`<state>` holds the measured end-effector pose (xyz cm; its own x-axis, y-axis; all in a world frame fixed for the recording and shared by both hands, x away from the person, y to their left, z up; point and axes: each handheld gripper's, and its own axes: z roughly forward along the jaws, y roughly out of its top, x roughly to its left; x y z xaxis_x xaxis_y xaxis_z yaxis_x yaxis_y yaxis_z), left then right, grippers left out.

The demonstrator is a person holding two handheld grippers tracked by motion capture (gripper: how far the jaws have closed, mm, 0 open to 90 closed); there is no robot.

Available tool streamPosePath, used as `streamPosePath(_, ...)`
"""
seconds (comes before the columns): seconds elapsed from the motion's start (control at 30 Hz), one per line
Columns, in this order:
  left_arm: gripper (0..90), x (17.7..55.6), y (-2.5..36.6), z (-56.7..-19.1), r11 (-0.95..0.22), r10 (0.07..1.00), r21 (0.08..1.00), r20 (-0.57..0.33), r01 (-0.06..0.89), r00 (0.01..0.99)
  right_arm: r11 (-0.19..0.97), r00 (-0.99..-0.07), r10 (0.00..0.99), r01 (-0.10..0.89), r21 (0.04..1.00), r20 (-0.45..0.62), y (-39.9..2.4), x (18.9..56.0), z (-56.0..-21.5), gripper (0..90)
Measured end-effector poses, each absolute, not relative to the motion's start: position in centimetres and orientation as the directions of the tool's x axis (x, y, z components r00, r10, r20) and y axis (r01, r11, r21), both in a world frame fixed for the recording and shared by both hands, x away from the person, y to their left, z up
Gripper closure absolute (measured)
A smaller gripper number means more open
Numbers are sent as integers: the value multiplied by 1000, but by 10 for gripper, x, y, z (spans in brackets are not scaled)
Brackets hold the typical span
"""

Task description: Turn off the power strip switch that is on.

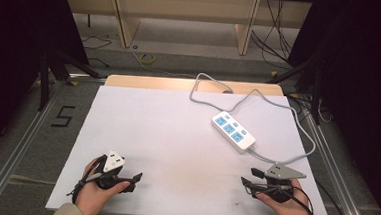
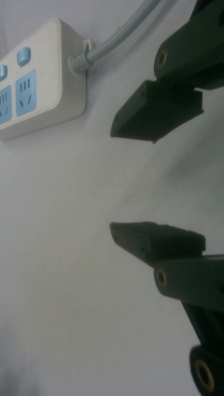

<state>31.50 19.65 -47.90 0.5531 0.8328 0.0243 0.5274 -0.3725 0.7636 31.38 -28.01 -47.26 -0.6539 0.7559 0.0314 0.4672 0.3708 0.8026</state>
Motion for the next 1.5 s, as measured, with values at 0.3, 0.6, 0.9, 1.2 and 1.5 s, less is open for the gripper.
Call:
streamPosePath(0.3,165,315,196,-480,-370,834,764,22,528,552,394,-635,773,482,782,2,-283,313,-470,787)
streamPosePath(0.6,167,316,196,-481,-373,833,761,22,531,553,398,-619,786,486,778,-16,-287,316,-464,900)
streamPosePath(0.9,167,316,194,-481,-378,830,759,26,529,557,386,-591,807,512,768,-11,-290,320,-454,900)
streamPosePath(1.2,168,317,194,-482,-381,830,758,29,529,557,386,-584,812,527,757,-7,-290,325,-447,900)
streamPosePath(1.5,168,317,194,-482,-380,831,758,29,530,555,395,-591,807,524,754,-12,-287,330,-441,900)
